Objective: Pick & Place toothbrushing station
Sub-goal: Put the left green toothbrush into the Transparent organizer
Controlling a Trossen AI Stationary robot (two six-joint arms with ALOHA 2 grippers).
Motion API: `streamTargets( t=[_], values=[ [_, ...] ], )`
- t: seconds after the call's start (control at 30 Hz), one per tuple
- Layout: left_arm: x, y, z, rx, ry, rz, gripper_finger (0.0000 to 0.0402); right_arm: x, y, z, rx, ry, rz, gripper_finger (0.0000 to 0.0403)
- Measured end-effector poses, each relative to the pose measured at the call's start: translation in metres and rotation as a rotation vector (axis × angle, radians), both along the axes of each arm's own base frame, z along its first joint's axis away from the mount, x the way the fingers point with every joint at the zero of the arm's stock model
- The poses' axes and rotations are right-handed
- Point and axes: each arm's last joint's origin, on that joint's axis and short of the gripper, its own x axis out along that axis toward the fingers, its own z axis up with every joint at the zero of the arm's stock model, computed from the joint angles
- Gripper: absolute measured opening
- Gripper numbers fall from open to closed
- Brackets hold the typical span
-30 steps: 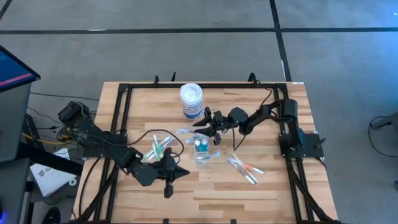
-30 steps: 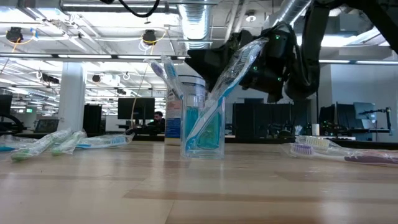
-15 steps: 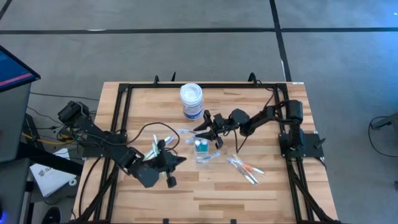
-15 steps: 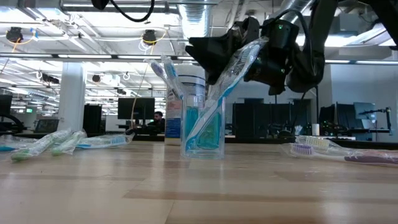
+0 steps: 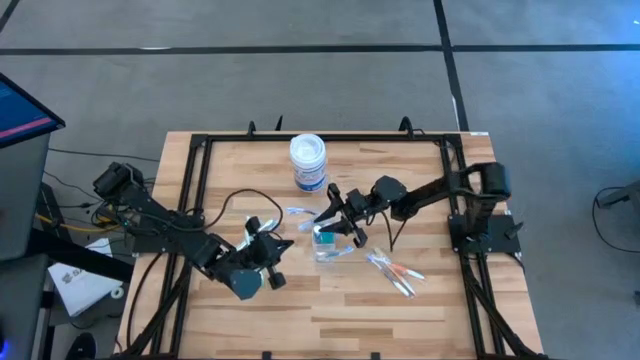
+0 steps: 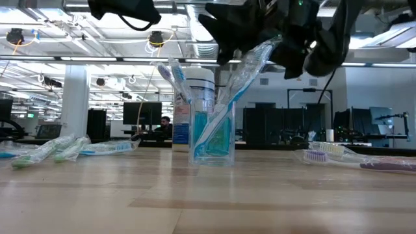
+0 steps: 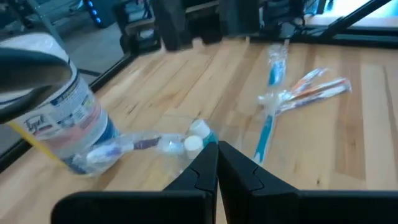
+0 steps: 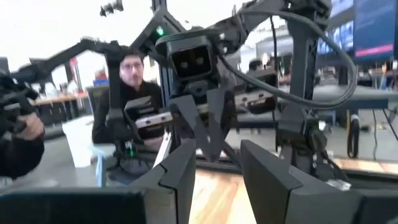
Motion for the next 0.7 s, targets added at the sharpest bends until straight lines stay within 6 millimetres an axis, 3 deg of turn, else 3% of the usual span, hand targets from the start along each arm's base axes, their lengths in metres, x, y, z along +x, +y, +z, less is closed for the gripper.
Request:
streamTargets(
  t=[0.5, 0.7],
  values=[
    [-0.020, 0.008, -0.022, -0.245, 0.247, 0.049, 0.0002, -0.031, 0.020, 0.042, -0.118, 0.245, -0.015, 0.0118],
    [-0.034, 0.018, -0.029, -0.345, 0.326, 0.222, 0.0002, -0.043, 0.026, 0.047, -0.145, 0.336, -0.048, 0.0118]
  ],
)
